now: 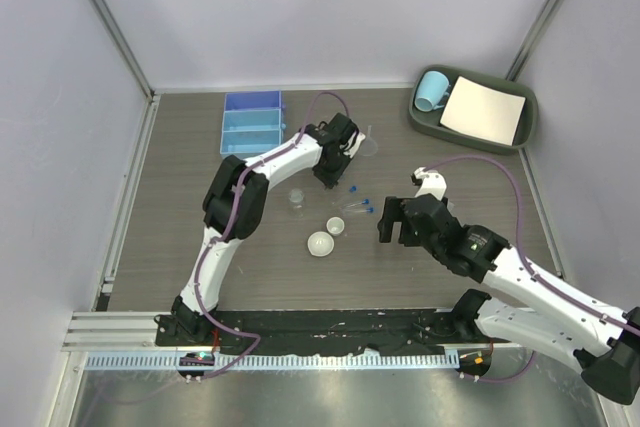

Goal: Organize the chemistry lab equipment

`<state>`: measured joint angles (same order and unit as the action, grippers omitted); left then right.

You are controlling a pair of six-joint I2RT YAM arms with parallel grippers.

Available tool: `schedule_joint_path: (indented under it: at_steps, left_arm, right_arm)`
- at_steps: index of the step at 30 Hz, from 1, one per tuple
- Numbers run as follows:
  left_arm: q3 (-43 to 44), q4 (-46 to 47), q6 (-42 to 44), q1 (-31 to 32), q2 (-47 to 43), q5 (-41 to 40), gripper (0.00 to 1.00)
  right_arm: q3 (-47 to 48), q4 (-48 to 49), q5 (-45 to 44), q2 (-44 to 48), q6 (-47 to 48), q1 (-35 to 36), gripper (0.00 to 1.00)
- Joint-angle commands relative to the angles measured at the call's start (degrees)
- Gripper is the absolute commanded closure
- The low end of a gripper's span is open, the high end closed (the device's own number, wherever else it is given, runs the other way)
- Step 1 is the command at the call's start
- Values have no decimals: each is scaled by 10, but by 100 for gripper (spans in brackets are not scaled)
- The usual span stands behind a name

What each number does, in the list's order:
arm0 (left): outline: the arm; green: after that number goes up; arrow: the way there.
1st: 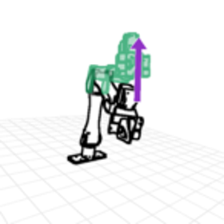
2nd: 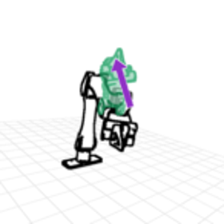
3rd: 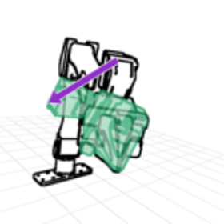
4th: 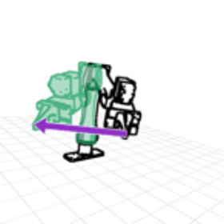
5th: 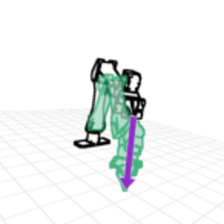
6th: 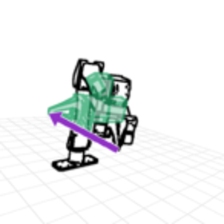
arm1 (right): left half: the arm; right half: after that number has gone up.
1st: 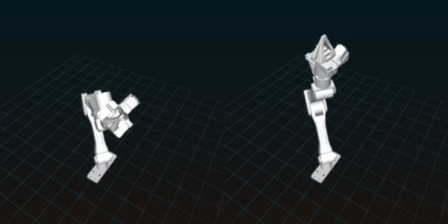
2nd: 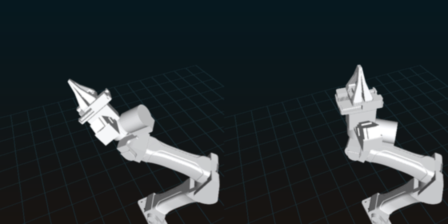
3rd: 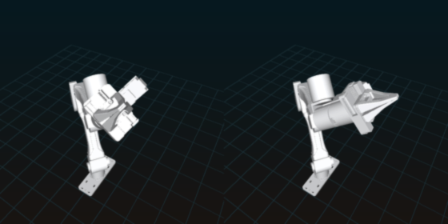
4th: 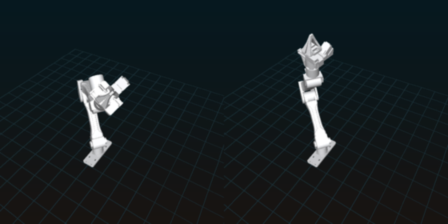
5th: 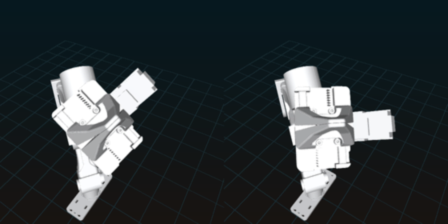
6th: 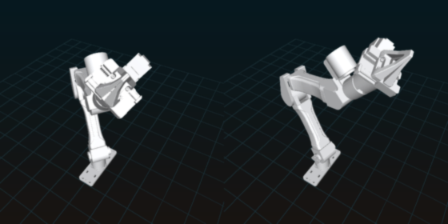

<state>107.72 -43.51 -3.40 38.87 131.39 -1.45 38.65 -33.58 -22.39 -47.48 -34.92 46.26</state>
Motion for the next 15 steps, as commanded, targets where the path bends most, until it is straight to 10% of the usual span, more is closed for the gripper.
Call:
schedule_joint_path:
  at_steps: [1, 15]
  left_arm:
    - [-23, -13, -2, -5, -24, -15, 92]
    - [-61, -50, -28, -4, -231, 190, 94]
  right_arm:
    - [5, -4, -5, 11, -10, -2, 4]
    - [77, -47, 129, 42, 48, -3, 5]
